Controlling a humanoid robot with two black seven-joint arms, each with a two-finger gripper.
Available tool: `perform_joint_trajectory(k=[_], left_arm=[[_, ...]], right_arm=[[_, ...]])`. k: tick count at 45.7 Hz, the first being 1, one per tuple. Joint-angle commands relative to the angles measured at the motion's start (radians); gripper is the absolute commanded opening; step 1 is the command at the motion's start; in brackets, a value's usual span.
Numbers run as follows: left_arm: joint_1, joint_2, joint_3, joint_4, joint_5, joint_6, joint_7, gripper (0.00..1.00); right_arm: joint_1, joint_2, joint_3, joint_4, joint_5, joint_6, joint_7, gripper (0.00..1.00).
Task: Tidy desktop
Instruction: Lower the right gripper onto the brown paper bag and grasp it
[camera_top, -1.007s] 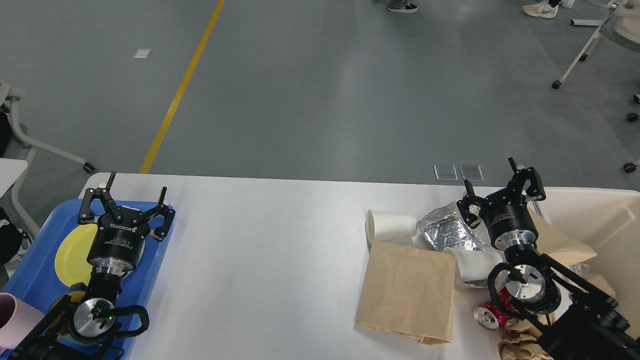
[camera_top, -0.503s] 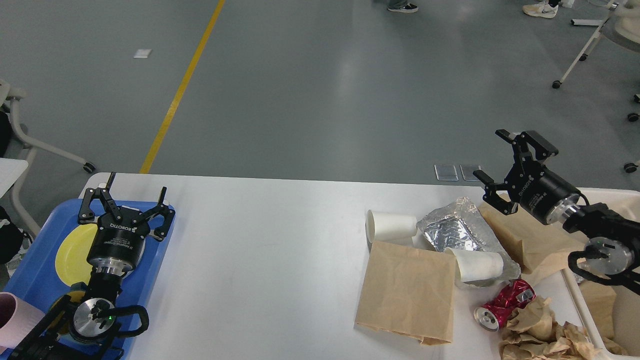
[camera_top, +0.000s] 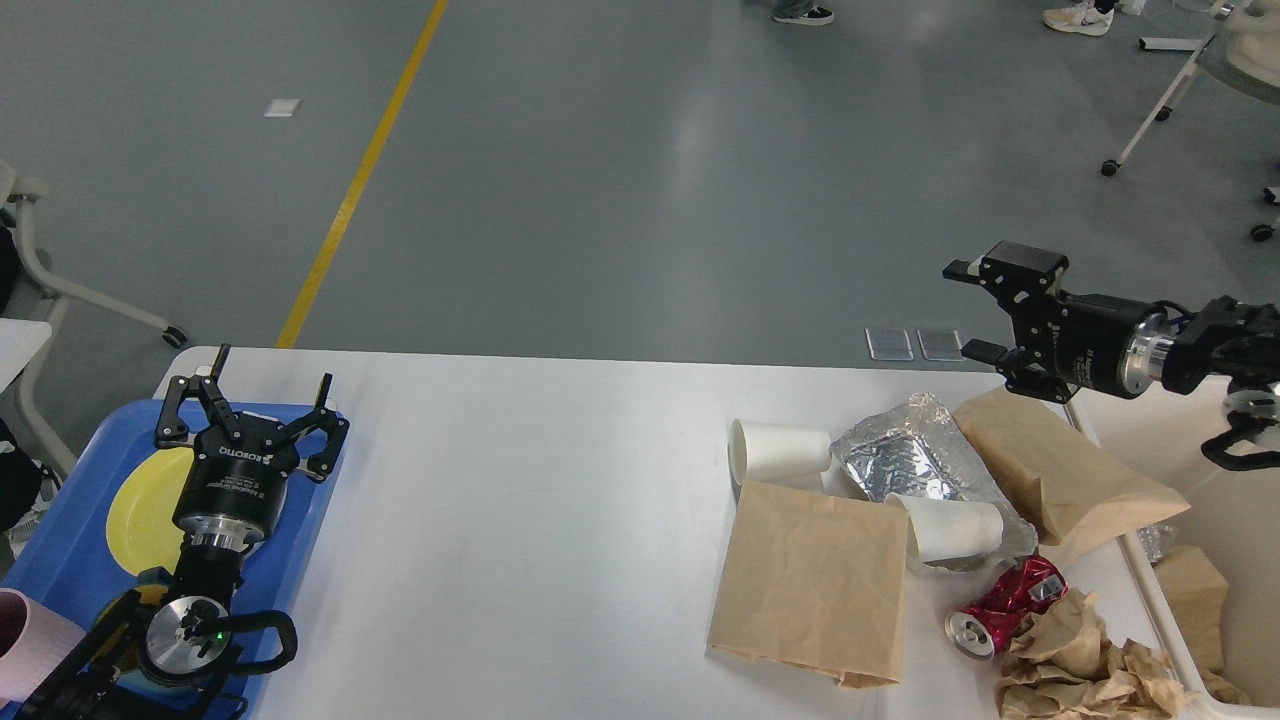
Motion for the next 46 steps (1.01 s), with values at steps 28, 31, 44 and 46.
perform_joint_trajectory(k=[28, 31, 44, 46], left_arm=[[0.000, -0.001, 0.002, 0.000, 0.001, 0.000, -0.002, 0.96], [0.000, 0.001, 0.002, 0.000, 0.001, 0.000, -0.002, 0.96], [-0.001, 0.001, 0.002, 0.000, 0.001, 0.000, -0.002, 0.96], [0.000, -0.001, 0.002, 0.000, -0.001, 0.000, -0.002, 0.96]], right_arm=[[0.655, 0.315, -0.221, 0.344, 0.089, 0.280, -0.828, 1.00], [0.695, 0.306, -0.226, 0.385, 0.090, 0.316, -0.828, 1.00], [0.790, 0.255, -0.083, 0.542, 0.095, 0.376, -0.826, 1.00], [0.793, 0.249, -0.074, 0.548, 0.098, 0.367, -0.826, 1.00]])
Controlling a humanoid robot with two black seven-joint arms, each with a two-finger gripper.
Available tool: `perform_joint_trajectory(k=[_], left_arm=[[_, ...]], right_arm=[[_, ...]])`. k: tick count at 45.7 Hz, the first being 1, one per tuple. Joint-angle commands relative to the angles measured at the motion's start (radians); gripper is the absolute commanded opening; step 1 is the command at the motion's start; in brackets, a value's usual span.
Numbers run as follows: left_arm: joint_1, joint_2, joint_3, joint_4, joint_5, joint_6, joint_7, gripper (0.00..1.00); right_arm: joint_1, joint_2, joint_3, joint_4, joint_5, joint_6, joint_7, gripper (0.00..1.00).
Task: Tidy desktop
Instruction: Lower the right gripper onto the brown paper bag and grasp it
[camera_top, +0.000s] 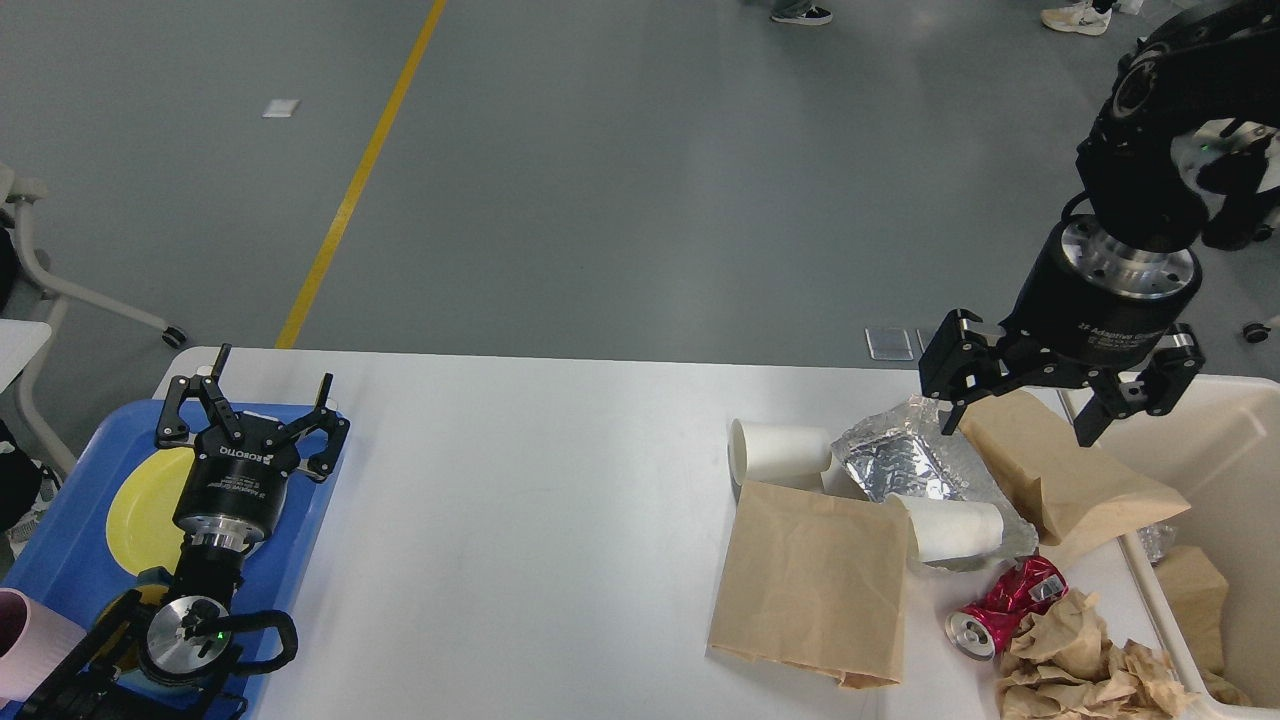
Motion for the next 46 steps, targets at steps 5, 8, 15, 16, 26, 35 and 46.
perform_joint_trajectory(k=[5, 8, 15, 16, 26, 35, 46], left_arm=[[0.000, 0.000, 0.000, 0.000, 0.001, 0.000, 0.000, 0.96], [0.000, 0.000, -0.002, 0.000, -0.001, 0.000, 0.002, 0.96], [-0.001, 0.000, -0.002, 0.000, 0.001, 0.000, 0.002, 0.96], [-0.001, 0.000, -0.002, 0.000, -0.001, 0.000, 0.002, 0.96], [0.000, 0.000, -0.002, 0.000, -0.001, 0.000, 0.002, 0.96], [0.000, 0.000, -0.002, 0.000, 0.001, 0.000, 0.002, 0.96], [-0.001, 0.000, -0.002, 0.000, -0.001, 0.000, 0.002, 0.96]], right_arm=[[0.025, -0.016, 0.038, 0.037, 0.036, -0.043, -0.002, 1.00], [0.025, -0.021, 0.039, 0.054, 0.043, -0.068, 0.000, 1.00], [0.014, -0.030, 0.047, 0.051, 0.085, -0.146, 0.000, 1.00], [0.009, -0.030, 0.047, 0.050, 0.089, -0.163, 0.000, 1.00], [-0.250, -0.017, 0.107, 0.039, 0.111, -0.344, 0.004, 1.00], [-0.494, -0.001, 0.222, -0.012, 0.071, -0.484, 0.006, 1.00], [-0.722, 0.093, 0.230, -0.154, 0.036, -0.639, 0.007, 1.00]])
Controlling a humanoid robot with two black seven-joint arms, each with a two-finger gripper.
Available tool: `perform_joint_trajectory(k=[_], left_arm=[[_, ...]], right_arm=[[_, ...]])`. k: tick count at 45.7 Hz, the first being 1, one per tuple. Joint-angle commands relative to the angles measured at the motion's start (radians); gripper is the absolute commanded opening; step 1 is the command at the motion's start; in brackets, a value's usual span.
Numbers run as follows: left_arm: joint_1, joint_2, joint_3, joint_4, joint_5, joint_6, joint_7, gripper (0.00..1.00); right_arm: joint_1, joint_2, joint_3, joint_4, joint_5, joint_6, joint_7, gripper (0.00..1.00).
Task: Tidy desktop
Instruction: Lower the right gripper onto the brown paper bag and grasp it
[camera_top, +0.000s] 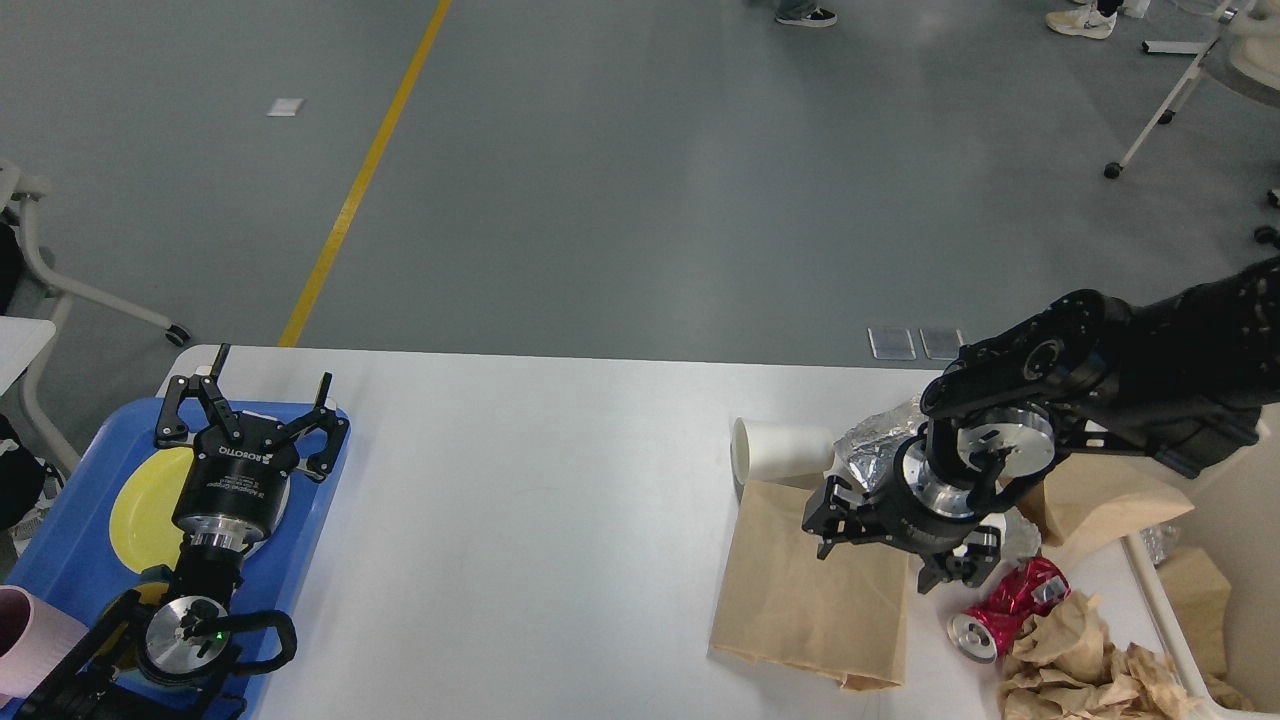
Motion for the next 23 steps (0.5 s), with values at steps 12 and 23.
perform_joint_trajectory(k=[12, 23], left_arm=[[-0.001, 0.000, 0.000, 0.000, -0.001, 0.000, 0.001, 0.96], [0.000, 0.000, 0.000, 0.000, -0.001, 0.000, 0.000, 0.96]], right_arm=[[-0.217, 0.060, -0.003, -0.165, -0.029, -0.106, 0.002, 1.00], [-0.288, 0.104, 0.018, -0.215, -0.013, -0.150, -0.001, 1.00]])
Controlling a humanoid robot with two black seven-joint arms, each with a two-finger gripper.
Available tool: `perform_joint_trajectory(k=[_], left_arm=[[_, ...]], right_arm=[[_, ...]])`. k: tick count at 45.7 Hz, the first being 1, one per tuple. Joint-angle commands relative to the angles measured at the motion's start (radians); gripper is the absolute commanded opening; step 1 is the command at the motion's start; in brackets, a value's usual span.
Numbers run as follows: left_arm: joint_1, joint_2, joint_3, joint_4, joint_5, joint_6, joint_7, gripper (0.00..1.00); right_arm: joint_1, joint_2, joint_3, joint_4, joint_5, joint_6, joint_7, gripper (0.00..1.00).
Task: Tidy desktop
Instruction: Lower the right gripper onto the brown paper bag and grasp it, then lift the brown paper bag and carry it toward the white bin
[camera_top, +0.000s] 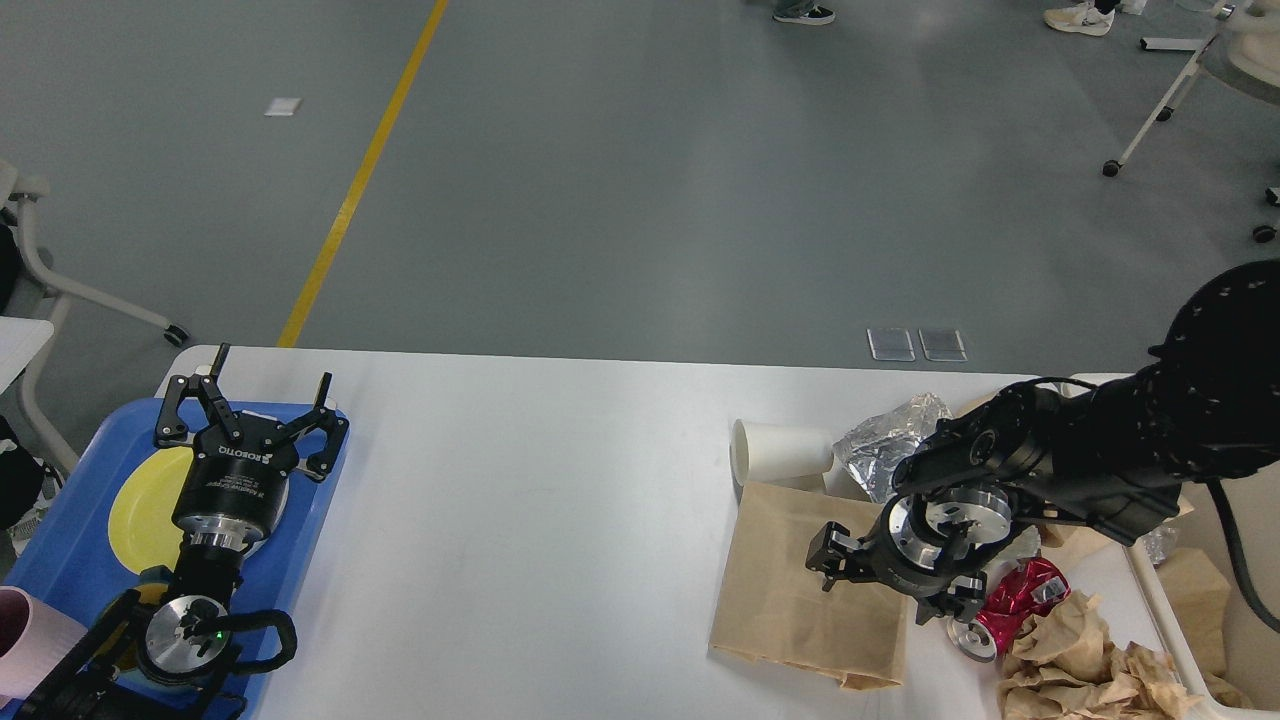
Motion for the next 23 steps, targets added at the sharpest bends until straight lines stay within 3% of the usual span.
perform_joint_trajectory(k=[1, 4, 8, 16, 21, 23], left_arm=[[-0.001, 0.000, 0.000, 0.000, -0.001, 0.000, 0.001, 0.96], [-0.001, 0.000, 0.002, 0.000, -0.001, 0.000, -0.001, 0.96], [-0.001, 0.000, 0.002, 0.000, 0.001, 0.000, -0.001, 0.96], [-0.001, 0.000, 0.000, 0.000, -0.001, 0.000, 0.001, 0.96], [0.001, -0.001, 0.000, 0.000, 0.001, 0.000, -0.001, 0.96], [-0.001, 0.000, 0.002, 0.000, 0.001, 0.000, 0.001, 0.96]], right_arm=[[-0.047, 0.030, 0.021, -0.045, 0.014, -0.045, -0.003, 1.00], [-0.072, 0.051, 0.024, -0.055, 0.013, -0.088, -0.001, 0.99], [-0.087, 0.065, 0.024, -0.055, -0.001, -0.112, -0.001, 0.89], [-0.099, 0.088, 0.026, -0.039, -0.001, -0.103, -0.001, 0.27], [-0.107, 0.090, 0.027, -0.035, 0.004, -0.103, -0.004, 0.03], [-0.110, 0.091, 0.027, -0.033, 0.007, -0.103, -0.004, 0.00]])
